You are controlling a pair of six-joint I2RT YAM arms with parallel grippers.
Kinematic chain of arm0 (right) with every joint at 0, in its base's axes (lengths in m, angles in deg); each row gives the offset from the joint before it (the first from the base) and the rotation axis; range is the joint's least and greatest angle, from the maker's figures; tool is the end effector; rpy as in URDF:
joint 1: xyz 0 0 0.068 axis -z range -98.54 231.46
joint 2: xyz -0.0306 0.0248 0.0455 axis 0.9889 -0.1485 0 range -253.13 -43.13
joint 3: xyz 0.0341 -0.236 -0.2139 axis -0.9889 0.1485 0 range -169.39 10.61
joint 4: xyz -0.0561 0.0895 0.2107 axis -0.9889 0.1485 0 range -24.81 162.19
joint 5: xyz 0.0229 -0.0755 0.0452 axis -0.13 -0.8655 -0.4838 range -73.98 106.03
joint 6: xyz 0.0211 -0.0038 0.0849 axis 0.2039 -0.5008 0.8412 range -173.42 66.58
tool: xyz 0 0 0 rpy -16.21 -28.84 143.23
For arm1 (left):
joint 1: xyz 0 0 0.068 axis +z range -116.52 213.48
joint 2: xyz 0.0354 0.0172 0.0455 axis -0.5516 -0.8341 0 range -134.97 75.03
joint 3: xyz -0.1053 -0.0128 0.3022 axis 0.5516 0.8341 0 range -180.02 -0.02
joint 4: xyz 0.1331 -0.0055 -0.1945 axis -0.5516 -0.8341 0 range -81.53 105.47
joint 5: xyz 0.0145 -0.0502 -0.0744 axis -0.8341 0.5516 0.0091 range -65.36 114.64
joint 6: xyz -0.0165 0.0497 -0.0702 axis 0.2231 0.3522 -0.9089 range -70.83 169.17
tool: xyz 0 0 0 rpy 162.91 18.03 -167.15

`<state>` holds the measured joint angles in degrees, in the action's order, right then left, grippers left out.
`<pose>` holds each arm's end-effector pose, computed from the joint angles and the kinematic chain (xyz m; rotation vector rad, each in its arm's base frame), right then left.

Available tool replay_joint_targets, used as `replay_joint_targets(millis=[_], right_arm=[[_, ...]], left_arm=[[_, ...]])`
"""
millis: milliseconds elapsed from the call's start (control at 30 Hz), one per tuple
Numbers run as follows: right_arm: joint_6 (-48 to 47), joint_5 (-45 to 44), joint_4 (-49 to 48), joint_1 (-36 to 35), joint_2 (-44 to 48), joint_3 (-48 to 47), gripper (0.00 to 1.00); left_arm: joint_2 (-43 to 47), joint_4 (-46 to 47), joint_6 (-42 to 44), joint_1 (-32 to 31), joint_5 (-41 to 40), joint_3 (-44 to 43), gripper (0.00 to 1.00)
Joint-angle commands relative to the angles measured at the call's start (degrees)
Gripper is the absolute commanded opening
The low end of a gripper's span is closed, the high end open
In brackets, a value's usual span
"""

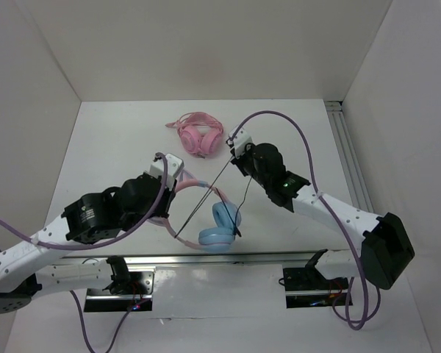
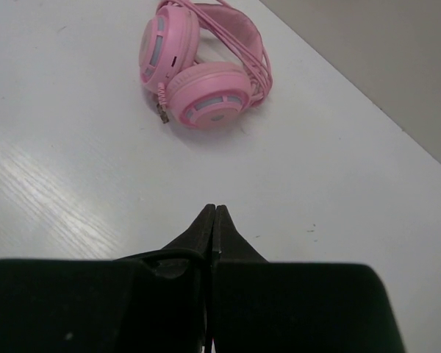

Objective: Wrap the headphones

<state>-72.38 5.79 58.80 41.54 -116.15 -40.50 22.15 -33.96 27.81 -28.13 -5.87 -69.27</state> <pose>0.2370 0.1804 0.3470 -0.7928 1.6584 0.0922 0.1018 -0.1052 0.4048 0.4212 2.0321 -0.3180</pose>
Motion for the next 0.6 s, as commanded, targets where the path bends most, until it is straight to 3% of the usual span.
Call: replay_joint_targets(millis=[0,67,133,400,567], right_arm=[[2.8,-6.7,-8.6,2.1,-2.7,1.2,0.0],[6.1,-17.4,-11.3,1.6,-5.4,1.2,0.0],[6.8,-17.5,-11.9,1.6,-6.7,1.2,0.0],[4.4,3.6,-14.6,1.6,-9.3,3.8,0.0],[7.4,9.6,-19.3,1.6,-11.7,5.1,0.0]], left_arm=[[4.4,0.9,0.4,-0.6,-2.2,-3.3,0.0],[5.7,1.4,1.1,-0.6,-3.5,-3.3,0.0],[6.4,3.2,1.6,-0.6,-5.6,-3.3,0.0],[6.4,6.0,3.7,-0.6,-2.8,-2.6,0.0],[5.8,9.0,1.9,-0.6,-3.2,-4.4,0.0]])
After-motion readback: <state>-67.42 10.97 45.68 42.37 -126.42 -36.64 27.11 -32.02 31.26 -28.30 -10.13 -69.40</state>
